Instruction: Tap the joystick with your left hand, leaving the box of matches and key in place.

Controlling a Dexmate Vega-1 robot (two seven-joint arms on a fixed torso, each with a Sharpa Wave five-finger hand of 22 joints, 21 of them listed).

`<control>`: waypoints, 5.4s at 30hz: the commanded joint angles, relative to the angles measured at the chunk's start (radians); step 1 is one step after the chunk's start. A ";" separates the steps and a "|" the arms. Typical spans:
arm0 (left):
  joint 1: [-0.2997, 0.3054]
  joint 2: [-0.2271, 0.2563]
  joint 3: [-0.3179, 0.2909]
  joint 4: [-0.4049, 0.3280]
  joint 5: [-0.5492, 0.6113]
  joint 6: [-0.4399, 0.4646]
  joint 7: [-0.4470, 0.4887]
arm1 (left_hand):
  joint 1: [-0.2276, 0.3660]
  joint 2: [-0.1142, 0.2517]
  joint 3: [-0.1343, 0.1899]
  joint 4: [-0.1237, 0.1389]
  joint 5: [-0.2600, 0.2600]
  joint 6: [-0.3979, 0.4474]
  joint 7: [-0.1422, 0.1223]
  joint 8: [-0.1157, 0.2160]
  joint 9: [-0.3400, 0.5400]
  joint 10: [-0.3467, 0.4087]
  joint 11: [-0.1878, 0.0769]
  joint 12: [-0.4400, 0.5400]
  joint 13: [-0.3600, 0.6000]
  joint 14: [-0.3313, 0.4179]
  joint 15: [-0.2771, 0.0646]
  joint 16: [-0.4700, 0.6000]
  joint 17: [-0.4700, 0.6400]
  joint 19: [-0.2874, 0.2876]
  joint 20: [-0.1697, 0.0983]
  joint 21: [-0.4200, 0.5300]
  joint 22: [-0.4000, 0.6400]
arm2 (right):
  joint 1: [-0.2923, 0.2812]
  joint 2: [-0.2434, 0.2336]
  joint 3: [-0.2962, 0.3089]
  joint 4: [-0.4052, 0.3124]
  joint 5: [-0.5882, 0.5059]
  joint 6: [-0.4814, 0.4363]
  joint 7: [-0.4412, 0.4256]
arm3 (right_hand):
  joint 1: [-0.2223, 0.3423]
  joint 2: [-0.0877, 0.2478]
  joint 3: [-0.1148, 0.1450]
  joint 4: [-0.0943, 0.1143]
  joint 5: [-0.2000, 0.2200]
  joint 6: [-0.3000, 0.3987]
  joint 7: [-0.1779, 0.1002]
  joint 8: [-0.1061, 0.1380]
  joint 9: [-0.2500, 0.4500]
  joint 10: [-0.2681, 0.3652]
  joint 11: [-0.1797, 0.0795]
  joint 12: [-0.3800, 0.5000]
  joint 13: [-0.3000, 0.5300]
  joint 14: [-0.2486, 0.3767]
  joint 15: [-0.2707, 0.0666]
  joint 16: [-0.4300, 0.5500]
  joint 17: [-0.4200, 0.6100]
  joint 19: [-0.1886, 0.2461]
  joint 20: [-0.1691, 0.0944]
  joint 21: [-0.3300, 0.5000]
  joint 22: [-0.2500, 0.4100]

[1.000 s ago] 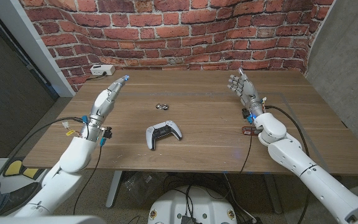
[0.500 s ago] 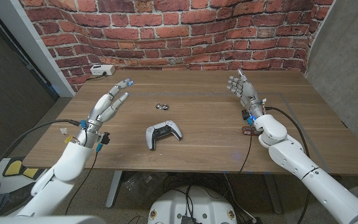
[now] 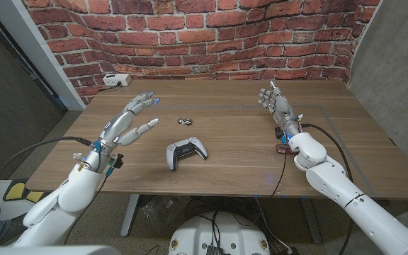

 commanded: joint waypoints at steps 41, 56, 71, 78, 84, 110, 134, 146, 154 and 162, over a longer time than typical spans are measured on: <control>0.066 0.349 0.090 -0.313 0.426 0.438 -0.174 | -0.026 0.060 -0.041 0.041 -0.002 -0.072 -0.026 -0.050 0.006 -0.283 -0.013 -0.019 0.006 -0.297 0.036 -0.007 0.008 -0.240 0.002 -0.005 0.012 | 0.029 0.021 -0.008 0.036 0.035 -0.023 0.023 | -0.001 0.015 -0.001 -0.007 0.003 0.018 -0.007 0.004 0.004 0.009 0.001 -0.003 0.002 0.002 -0.001 0.000 0.006 -0.006 -0.001 0.000 0.003; 0.042 0.409 0.147 -0.354 0.474 0.521 -0.256 | -0.032 0.064 -0.048 0.047 -0.004 -0.038 -0.024 -0.036 0.006 -0.290 -0.016 -0.011 0.006 -0.306 0.031 0.000 0.008 -0.261 0.003 0.000 0.013 | 0.024 0.011 -0.008 0.041 0.044 -0.022 0.029 | -0.003 0.018 -0.002 -0.007 0.003 0.021 -0.008 0.004 0.005 0.009 0.001 -0.004 0.002 0.003 0.000 0.001 0.006 -0.007 0.000 0.000 0.003; 0.041 0.441 0.171 -0.363 0.466 0.553 -0.274 | -0.033 0.069 -0.058 0.050 -0.006 0.066 0.015 -0.006 0.005 -0.269 -0.027 0.005 0.005 -0.294 0.025 0.009 0.007 -0.254 0.003 0.015 0.013 | 0.015 0.010 -0.010 0.040 0.056 -0.028 0.025 | -0.005 0.020 -0.003 -0.007 0.003 0.024 -0.008 0.004 0.005 0.010 0.001 -0.004 0.003 0.004 0.001 0.001 0.006 -0.008 0.000 0.000 0.003; 0.037 0.450 0.191 -0.349 0.474 0.569 -0.255 | -0.032 0.070 -0.059 0.050 -0.005 0.067 0.015 -0.009 0.005 -0.264 -0.027 0.008 0.005 -0.289 0.022 0.011 0.007 -0.250 0.002 0.017 0.013 | 0.014 0.009 -0.011 0.037 0.055 -0.030 0.021 | -0.005 0.021 -0.003 -0.007 0.003 0.025 -0.009 0.004 0.005 0.010 0.001 -0.005 0.003 0.005 0.000 0.002 0.006 -0.008 0.001 0.000 0.003; 0.032 0.462 0.201 -0.340 0.458 0.574 -0.249 | -0.030 0.071 -0.060 0.049 -0.005 0.074 0.008 -0.008 0.005 -0.256 -0.028 0.011 0.005 -0.280 0.021 0.014 0.006 -0.246 0.003 0.019 0.013 | 0.014 0.011 -0.013 0.035 0.053 -0.031 0.014 | -0.005 0.022 -0.003 -0.007 0.003 0.026 -0.008 0.004 0.005 0.011 0.002 -0.005 0.003 0.005 0.000 0.002 0.006 -0.009 0.002 0.000 0.003; 0.001 0.517 0.271 -0.319 0.404 0.602 -0.256 | -0.019 0.078 -0.062 0.046 -0.003 0.111 -0.009 -0.006 0.004 -0.229 -0.030 0.020 0.004 -0.252 0.017 0.019 0.005 -0.237 0.008 0.025 0.012 | 0.015 0.014 -0.015 0.043 0.057 -0.027 0.016 | -0.005 0.025 -0.004 -0.009 0.003 0.029 -0.009 0.003 0.005 0.017 -0.001 -0.004 0.003 0.007 -0.001 0.002 0.006 -0.009 0.002 0.000 0.003; -0.069 0.541 0.368 -0.294 0.399 0.633 -0.233 | -0.011 0.084 -0.064 0.045 -0.001 0.122 -0.025 -0.010 0.003 -0.213 -0.035 0.024 0.004 -0.235 0.014 0.020 0.004 -0.230 0.013 0.029 0.012 | -0.012 0.008 -0.004 0.035 0.068 -0.018 0.012 | -0.004 0.027 -0.005 -0.011 0.003 0.031 -0.008 0.003 0.005 0.019 0.001 -0.004 0.003 0.007 -0.001 0.001 0.006 -0.010 0.002 0.000 0.003; -0.098 0.558 0.401 -0.281 0.384 0.651 -0.229 | -0.007 0.088 -0.064 0.044 -0.001 0.122 -0.031 -0.014 0.003 -0.212 -0.037 0.024 0.004 -0.231 0.010 0.020 0.004 -0.228 0.013 0.030 0.012 | -0.002 0.009 -0.008 0.045 0.067 -0.023 0.016 | -0.005 0.028 -0.005 -0.012 0.003 0.031 -0.008 0.002 0.005 0.018 0.000 -0.005 0.004 0.008 -0.002 0.001 0.006 -0.011 0.003 0.000 0.003; -0.119 0.568 0.426 -0.273 0.369 0.650 -0.225 | -0.005 0.090 -0.064 0.044 -0.001 0.125 -0.032 -0.015 0.003 -0.208 -0.041 0.024 0.004 -0.227 0.008 0.019 0.004 -0.228 0.014 0.029 0.012 | 0.004 0.014 -0.009 0.048 0.069 -0.021 0.015 | -0.005 0.029 -0.005 -0.012 0.003 0.031 -0.008 0.002 0.005 0.017 -0.002 -0.005 0.004 0.008 -0.002 0.001 0.006 -0.012 0.003 0.000 0.003; -0.126 0.580 0.437 -0.276 0.357 0.655 -0.225 | -0.002 0.092 -0.064 0.043 0.000 0.128 -0.034 -0.016 0.003 -0.205 -0.041 0.025 0.004 -0.219 0.007 0.021 0.004 -0.227 0.014 0.030 0.012 | 0.010 0.017 -0.012 0.061 0.072 -0.018 0.023 | -0.006 0.029 -0.006 -0.012 0.003 0.031 -0.008 0.002 0.005 0.018 0.000 -0.005 0.004 0.008 -0.003 0.001 0.006 -0.012 0.003 0.000 0.003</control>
